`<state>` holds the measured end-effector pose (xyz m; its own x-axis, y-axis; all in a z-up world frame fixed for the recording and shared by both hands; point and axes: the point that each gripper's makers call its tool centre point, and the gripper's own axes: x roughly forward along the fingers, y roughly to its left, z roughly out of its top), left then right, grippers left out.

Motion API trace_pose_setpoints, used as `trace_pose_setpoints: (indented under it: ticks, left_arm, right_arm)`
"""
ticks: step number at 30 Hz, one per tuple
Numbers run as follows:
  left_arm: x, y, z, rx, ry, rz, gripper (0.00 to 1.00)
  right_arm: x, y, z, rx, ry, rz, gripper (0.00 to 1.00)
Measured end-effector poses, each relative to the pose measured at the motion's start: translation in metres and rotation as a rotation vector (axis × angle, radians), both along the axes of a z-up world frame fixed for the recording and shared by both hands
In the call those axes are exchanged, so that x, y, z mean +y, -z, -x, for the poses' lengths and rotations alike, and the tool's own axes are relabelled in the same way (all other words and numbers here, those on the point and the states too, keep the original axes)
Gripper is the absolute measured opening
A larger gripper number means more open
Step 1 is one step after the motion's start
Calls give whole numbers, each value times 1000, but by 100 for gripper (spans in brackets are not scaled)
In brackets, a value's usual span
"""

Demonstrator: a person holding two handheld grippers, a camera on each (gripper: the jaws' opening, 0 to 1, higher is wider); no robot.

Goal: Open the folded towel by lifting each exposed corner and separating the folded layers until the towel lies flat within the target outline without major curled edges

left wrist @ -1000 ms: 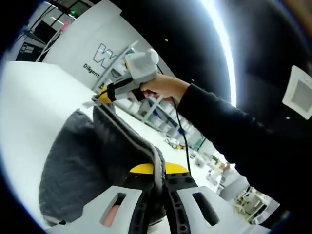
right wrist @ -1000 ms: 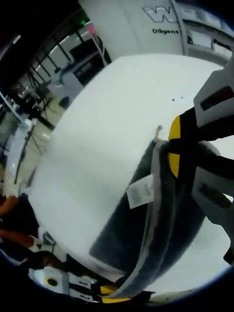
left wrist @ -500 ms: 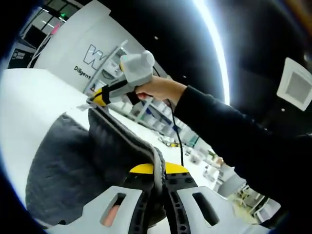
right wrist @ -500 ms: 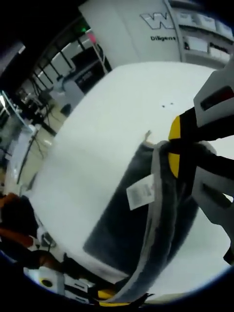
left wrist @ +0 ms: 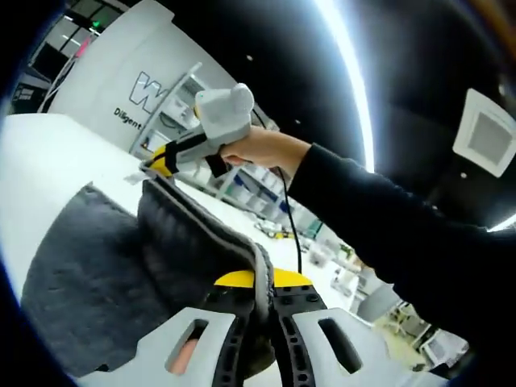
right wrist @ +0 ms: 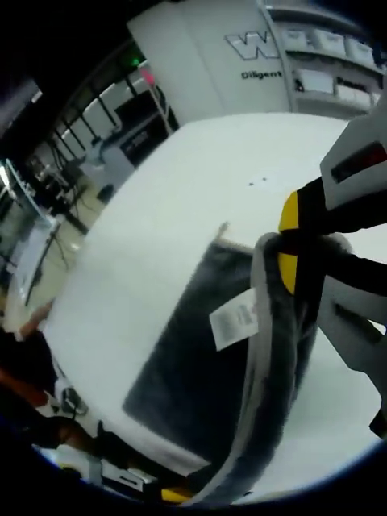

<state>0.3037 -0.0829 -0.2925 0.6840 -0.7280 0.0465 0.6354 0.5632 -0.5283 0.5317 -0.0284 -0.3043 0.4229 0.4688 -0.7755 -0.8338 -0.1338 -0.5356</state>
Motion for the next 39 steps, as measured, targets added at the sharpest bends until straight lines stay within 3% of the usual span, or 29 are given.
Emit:
trace_pose_setpoints:
  ticks: [6,20,33,39]
  left_arm:
    - [-14,-1,0,-4,13,-10,2]
    - [-38,1,-1,-18,40,-50,2]
    - [-65,13,-2,-12,77,-84,2]
    - [-75,19,-7,-32,69,-118,2]
  right_arm:
    - [-21,4,4,-28,33,9,1]
    - [-44,-1,4,-66,49,-17,1]
    - [-75,8,-3,-63,93,5,2]
    - [-88,6,-10,-104,104,-35,2]
